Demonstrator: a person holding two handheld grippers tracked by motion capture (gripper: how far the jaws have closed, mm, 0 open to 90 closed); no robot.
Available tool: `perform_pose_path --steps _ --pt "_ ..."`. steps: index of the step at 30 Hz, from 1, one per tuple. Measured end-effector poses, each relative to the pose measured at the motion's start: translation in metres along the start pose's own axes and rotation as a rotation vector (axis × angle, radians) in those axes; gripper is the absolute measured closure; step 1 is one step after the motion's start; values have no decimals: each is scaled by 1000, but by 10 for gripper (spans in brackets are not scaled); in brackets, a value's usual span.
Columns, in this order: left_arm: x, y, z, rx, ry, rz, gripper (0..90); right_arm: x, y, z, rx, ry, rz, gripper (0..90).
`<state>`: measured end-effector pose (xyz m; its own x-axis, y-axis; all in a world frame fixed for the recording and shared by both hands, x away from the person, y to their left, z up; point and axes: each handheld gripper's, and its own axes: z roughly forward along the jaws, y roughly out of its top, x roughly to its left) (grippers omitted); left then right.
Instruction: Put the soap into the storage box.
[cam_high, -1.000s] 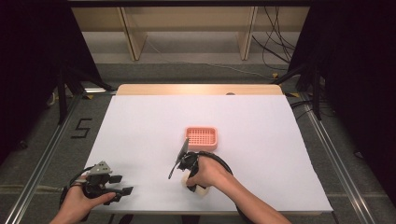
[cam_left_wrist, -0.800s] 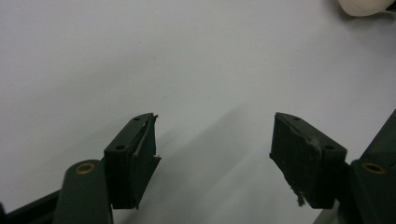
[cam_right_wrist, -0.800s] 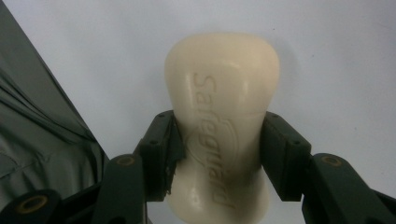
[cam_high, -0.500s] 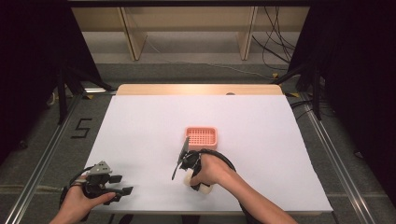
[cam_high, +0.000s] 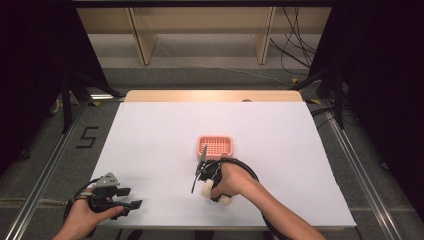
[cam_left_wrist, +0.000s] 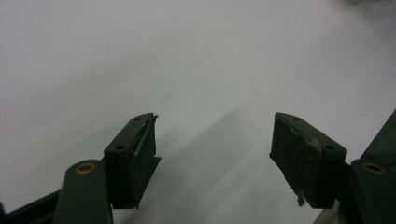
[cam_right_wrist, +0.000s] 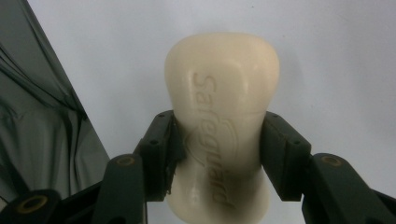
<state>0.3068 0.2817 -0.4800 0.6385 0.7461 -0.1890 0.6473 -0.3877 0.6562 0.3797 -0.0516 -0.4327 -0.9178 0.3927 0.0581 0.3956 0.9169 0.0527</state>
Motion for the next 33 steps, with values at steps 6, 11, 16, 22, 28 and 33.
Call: perform_pose_path --steps 6,11,16,22,28,33 --pt "0 0 0 0 0 1 307 -5 -5 -2 1 4 1 505" --pt "1 0 0 6 0 -5 307 -6 -8 -5 5 -5 29 505" --pt "1 0 0 3 -3 -6 307 -12 -11 -6 -15 -23 -16 504" --pt "1 0 0 5 1 -5 307 -16 -14 -8 -12 -31 -25 505" --pt "1 -1 0 5 12 -6 307 -21 -17 -9 -16 -31 -55 504" --pt "2 -1 -1 7 14 5 307 -26 -18 -10 -27 -23 -79 505"
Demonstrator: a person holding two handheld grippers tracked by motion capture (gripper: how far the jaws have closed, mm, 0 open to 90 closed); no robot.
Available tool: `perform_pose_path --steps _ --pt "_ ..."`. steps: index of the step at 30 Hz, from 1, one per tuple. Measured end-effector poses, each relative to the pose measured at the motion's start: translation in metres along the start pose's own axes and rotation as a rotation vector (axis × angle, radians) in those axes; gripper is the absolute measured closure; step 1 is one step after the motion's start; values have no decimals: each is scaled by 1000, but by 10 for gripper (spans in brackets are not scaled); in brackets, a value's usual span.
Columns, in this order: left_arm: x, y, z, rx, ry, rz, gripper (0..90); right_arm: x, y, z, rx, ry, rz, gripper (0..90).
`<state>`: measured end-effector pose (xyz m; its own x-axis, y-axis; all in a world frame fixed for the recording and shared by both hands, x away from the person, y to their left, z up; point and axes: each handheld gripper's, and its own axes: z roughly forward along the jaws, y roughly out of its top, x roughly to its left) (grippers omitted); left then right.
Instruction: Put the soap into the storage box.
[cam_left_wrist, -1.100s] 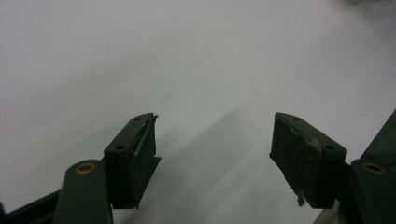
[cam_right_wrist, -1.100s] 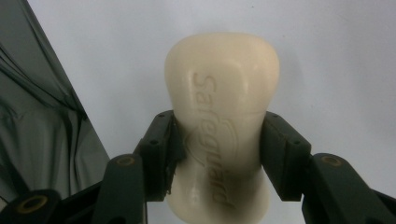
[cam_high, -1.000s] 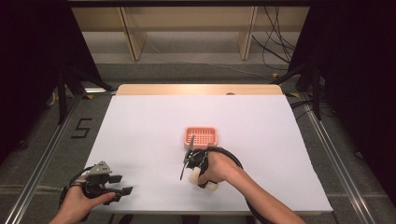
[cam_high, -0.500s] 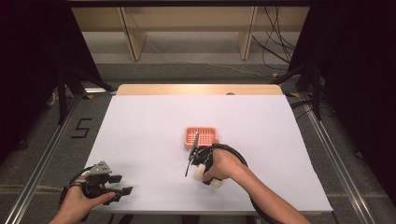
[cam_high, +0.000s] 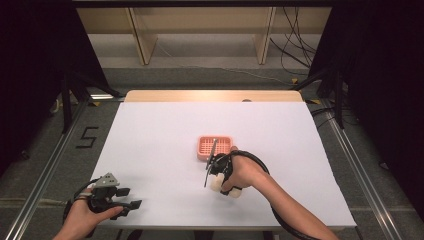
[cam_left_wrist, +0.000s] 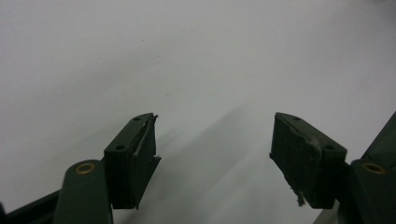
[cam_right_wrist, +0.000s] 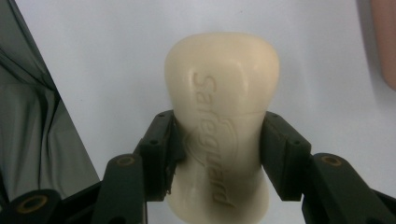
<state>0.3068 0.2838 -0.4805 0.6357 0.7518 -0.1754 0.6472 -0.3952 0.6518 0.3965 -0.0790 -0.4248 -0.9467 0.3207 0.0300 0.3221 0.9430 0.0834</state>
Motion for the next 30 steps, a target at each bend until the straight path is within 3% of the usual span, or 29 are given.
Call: perform_pose_path --steps 6,7,15,19,20,23,24,30 --pt "-1 -1 0 -11 -12 -8 307 -4 -2 -1 5 -4 34 505" --pt "-1 -1 -1 -10 -12 -9 307 -6 -2 -1 4 -1 16 505" --pt "0 -2 -1 -10 -10 -13 307 -10 -2 -3 7 -15 36 505" --pt "0 -2 -1 -2 9 -11 307 -13 -1 -4 4 -17 16 505" --pt "0 -2 -1 -2 9 -14 307 -12 -1 -4 8 -21 43 505" --pt "1 -3 -2 1 10 -11 307 -15 -1 -5 -4 -23 14 505" --pt "1 -3 -2 3 6 -8 307 -14 -1 -6 0 -27 37 505" --pt "1 -4 -3 1 7 -13 307 -18 1 -7 -3 -28 9 505"
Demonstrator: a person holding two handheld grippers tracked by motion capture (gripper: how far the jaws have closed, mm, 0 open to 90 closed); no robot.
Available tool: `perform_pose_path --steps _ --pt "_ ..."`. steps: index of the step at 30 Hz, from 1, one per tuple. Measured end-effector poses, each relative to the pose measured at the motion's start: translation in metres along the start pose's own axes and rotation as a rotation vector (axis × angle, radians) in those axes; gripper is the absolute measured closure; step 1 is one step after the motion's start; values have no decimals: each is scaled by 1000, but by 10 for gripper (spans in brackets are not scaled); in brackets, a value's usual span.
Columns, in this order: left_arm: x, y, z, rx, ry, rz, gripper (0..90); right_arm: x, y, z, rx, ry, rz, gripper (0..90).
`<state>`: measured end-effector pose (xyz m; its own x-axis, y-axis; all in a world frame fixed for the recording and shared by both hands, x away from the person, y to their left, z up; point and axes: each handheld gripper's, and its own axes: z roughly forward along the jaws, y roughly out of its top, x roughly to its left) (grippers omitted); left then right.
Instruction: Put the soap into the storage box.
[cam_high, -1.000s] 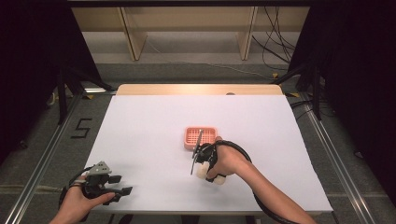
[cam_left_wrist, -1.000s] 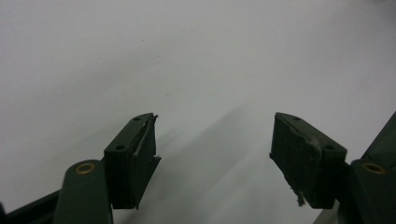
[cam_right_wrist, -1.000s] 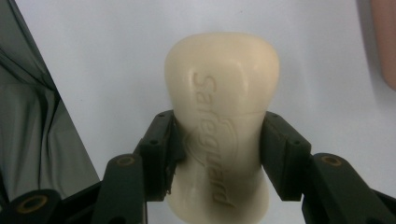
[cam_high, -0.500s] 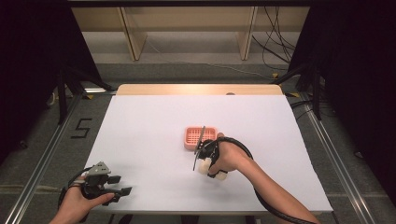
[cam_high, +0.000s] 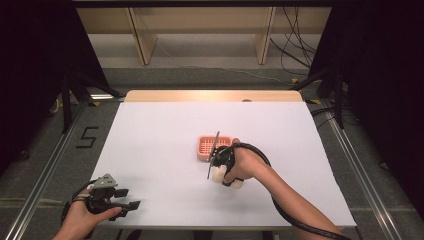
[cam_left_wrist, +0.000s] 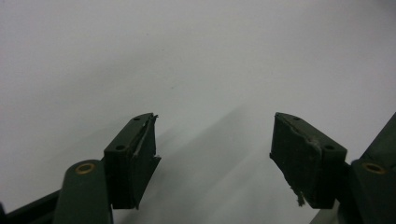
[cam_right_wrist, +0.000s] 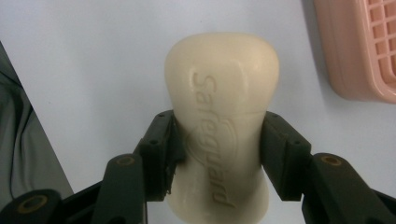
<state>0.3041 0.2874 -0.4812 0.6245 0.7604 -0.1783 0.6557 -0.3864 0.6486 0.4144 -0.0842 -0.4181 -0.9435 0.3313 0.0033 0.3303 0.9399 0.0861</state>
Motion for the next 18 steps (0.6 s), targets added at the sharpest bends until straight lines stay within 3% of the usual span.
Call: perform_pose_path --steps 15,18 --pt "0 -2 -1 -12 -11 -15 306 -12 4 -2 -14 3 -24 505" --pt "0 -2 -2 -7 -9 -9 306 -12 4 -3 -12 1 -5 505"
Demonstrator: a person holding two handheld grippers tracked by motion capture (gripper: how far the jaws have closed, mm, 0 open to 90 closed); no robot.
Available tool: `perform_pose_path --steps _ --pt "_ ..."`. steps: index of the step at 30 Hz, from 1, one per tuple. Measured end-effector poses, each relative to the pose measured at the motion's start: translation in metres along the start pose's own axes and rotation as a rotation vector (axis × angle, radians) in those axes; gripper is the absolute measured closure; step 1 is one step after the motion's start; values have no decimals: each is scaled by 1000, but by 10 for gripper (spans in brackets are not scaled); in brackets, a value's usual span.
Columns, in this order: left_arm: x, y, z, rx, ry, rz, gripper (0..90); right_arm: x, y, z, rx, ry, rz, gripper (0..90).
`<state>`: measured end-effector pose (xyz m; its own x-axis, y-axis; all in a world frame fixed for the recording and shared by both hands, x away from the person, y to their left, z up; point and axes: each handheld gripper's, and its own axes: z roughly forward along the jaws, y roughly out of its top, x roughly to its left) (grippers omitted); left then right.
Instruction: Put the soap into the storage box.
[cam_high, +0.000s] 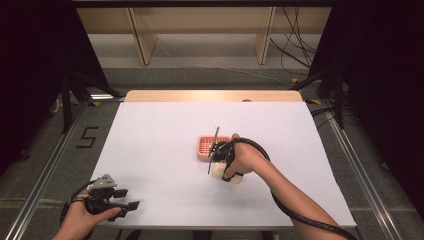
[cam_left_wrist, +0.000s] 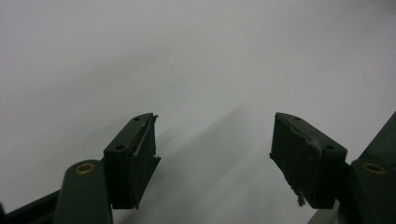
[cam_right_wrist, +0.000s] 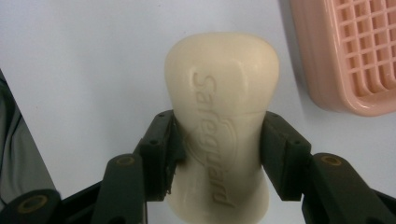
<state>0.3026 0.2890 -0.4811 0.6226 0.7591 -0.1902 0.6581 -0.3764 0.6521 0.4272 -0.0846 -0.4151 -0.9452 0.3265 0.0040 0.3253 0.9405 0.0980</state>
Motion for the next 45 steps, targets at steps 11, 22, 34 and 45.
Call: perform_pose_path --steps 11,22,34,45 --pt "0 -1 0 -10 0 -1 306 -8 1 -4 -8 -15 -13 505" --pt "0 -1 -1 -14 6 -3 306 -11 3 -6 -12 -19 -13 505" --pt "1 -1 -1 -13 9 -8 306 -16 6 -11 -8 -33 -6 505" --pt "1 -1 -2 -4 10 -1 306 -22 8 -15 -16 -49 -17 505"
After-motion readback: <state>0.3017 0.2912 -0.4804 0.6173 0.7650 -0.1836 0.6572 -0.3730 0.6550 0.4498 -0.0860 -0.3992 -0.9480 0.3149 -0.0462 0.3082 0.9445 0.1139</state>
